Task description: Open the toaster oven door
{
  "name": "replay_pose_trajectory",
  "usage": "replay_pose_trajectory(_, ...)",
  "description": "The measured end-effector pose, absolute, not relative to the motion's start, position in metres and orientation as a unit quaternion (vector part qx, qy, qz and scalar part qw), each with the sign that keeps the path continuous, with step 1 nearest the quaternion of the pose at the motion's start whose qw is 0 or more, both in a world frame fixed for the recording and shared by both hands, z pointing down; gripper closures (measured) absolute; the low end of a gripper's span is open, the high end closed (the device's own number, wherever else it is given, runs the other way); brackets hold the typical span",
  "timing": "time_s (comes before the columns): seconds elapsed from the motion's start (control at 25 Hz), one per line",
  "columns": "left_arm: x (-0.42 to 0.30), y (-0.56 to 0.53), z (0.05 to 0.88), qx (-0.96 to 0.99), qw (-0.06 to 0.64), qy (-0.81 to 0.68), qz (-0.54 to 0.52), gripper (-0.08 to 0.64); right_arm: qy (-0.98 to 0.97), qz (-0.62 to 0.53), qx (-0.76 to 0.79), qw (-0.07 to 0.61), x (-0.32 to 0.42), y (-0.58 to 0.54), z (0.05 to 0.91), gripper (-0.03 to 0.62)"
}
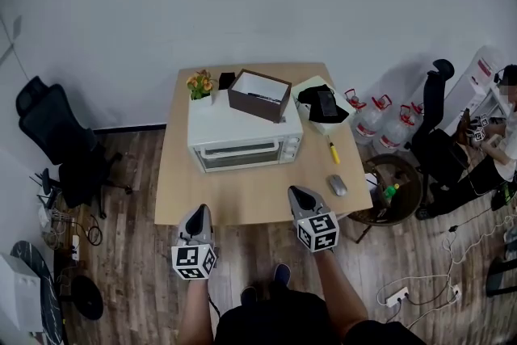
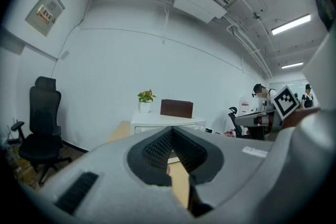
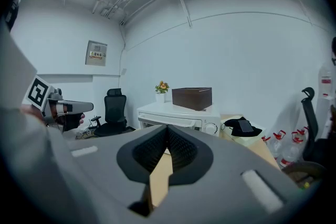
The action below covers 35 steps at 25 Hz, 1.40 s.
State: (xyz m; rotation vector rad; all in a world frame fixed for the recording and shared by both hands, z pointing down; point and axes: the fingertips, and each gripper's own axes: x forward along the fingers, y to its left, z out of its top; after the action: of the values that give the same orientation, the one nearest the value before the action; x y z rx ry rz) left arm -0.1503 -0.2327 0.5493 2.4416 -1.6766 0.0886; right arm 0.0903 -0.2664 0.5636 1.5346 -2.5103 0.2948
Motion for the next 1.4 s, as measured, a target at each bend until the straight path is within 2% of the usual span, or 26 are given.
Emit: replay_pose_trajectory(1.4,-0.160,-0.250,0.557,0.809,0.100,-0.577,0.039,0.565,-0.854,0.111,0.491,0.128,0.054,-0.384,0.589,0.586)
